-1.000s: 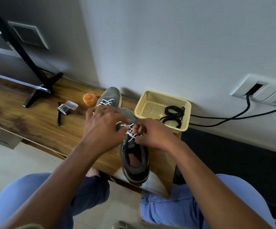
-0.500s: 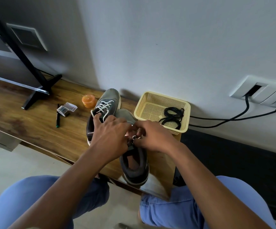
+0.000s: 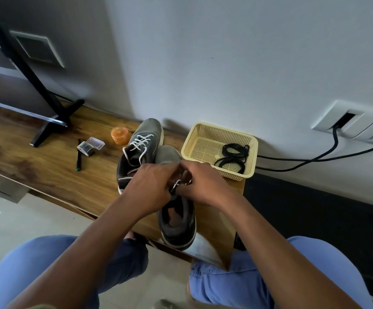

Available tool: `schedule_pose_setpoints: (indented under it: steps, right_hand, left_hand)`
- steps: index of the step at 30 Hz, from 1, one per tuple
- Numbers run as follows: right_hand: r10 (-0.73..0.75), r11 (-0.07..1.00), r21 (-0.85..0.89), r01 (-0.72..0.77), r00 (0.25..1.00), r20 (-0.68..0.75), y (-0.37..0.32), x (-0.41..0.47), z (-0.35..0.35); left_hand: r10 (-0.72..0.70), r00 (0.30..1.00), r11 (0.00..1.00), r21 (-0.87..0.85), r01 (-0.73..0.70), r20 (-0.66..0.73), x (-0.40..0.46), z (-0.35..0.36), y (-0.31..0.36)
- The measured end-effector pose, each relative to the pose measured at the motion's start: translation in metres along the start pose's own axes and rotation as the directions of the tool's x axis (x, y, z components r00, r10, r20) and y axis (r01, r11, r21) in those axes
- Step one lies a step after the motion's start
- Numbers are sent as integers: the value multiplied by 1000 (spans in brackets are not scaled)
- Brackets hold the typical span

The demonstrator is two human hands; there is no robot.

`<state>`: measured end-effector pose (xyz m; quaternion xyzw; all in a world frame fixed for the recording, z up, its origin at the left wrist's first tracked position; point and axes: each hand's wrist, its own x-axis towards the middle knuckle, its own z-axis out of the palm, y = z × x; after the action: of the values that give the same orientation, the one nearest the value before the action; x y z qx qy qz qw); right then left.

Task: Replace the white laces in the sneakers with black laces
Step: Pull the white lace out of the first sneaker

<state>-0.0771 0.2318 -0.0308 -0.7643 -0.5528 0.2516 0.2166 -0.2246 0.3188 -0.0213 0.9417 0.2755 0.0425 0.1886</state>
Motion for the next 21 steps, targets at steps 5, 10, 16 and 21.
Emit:
schedule_pose_setpoints:
  steps: [5,10,16,21]
  right_hand:
    - [0,995,102,-4,999,33,6,0,-3]
    - [60,993,99,-66,996,61,11,-1,-10]
    - [88,995,30,-91,992,90,5,-2,-9]
    - [26,998,-63,-20,994,102,-1,-2,-9]
  left_hand:
    - [49,995,990,-140,-36,89,0,4,-12]
    - [39,996,961,-278,-14,85,-3,-18,-23]
    - [-123,989,990,54,128,-88,-11,-42,-27]
    - [-192,981,960,207,187,6,-14,-40,-21]
